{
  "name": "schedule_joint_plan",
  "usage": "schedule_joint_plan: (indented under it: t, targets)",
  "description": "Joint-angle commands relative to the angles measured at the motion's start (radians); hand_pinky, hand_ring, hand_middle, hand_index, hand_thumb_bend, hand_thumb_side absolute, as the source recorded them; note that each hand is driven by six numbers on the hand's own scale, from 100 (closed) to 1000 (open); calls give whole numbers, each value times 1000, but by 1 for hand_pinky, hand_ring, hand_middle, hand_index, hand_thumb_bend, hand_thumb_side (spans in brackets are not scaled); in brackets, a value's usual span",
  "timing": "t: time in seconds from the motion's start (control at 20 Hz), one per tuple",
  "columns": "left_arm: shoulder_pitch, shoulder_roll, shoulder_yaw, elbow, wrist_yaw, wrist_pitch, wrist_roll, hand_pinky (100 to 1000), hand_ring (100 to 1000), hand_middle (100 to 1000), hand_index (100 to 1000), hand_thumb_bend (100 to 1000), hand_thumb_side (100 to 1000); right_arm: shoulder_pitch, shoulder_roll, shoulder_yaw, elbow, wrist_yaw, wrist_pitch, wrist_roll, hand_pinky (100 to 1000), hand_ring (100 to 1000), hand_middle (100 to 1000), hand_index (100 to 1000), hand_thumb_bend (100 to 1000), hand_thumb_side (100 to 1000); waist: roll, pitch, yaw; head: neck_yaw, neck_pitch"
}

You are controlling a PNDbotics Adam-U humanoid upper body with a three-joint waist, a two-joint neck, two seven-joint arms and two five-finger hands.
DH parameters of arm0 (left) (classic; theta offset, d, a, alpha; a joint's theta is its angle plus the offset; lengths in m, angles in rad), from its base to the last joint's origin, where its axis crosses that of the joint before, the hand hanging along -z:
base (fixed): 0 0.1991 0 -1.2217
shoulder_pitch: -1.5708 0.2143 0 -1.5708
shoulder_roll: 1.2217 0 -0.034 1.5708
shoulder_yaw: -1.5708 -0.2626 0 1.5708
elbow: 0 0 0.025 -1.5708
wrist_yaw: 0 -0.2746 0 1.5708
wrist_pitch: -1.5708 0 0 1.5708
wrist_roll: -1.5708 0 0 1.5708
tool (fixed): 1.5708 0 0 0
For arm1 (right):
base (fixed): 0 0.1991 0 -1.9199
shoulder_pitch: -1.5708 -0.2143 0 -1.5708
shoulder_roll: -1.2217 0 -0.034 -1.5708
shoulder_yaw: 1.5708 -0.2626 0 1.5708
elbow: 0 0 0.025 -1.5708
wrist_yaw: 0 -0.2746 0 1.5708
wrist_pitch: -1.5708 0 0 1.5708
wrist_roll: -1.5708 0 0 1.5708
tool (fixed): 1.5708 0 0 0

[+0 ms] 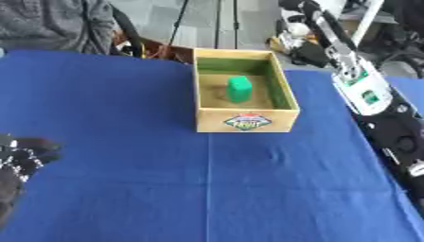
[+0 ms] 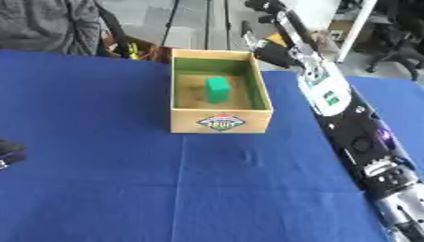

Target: Pick up objects on the table and place them in the box.

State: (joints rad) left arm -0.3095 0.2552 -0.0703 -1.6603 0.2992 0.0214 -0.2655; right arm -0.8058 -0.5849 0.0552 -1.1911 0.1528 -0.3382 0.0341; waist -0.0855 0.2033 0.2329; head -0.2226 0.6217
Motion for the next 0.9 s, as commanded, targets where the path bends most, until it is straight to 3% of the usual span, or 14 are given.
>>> schedule_joint_plan:
  t: [0.05, 0.3, 0.55, 0.7, 0.9]
  targets:
    - [-18, 28, 26, -13, -3, -7, 18, 824, 782, 589, 669, 413, 1000, 24, -2, -45, -71, -59, 42, -12, 772, 860, 774, 797, 100, 754, 11, -10, -35, 36, -18]
    - [-3, 53, 56, -10, -8, -17, 49, 824, 784, 589, 669, 411, 1000, 146, 119, -128, -174, -135, 100, -86, 768, 855, 765, 788, 100, 810, 17, -7, -157, 103, -19]
    - [19, 69, 83, -5, -13, -25, 75, 824, 785, 589, 669, 409, 1000, 269, 203, -90, -291, -211, 159, -136, 763, 850, 753, 783, 100, 862, 27, -6, -278, 171, -14]
    - [29, 71, 91, -3, -15, -28, 84, 824, 785, 589, 669, 408, 1000, 343, 231, -82, -343, -256, 178, -141, 758, 842, 739, 778, 100, 893, 31, -7, -297, 182, -11]
    - [37, 66, 86, 0, -15, -27, 82, 824, 784, 589, 669, 408, 1000, 445, 263, -90, -396, -319, 189, -145, 750, 828, 701, 765, 100, 915, 33, -17, -288, 173, 2]
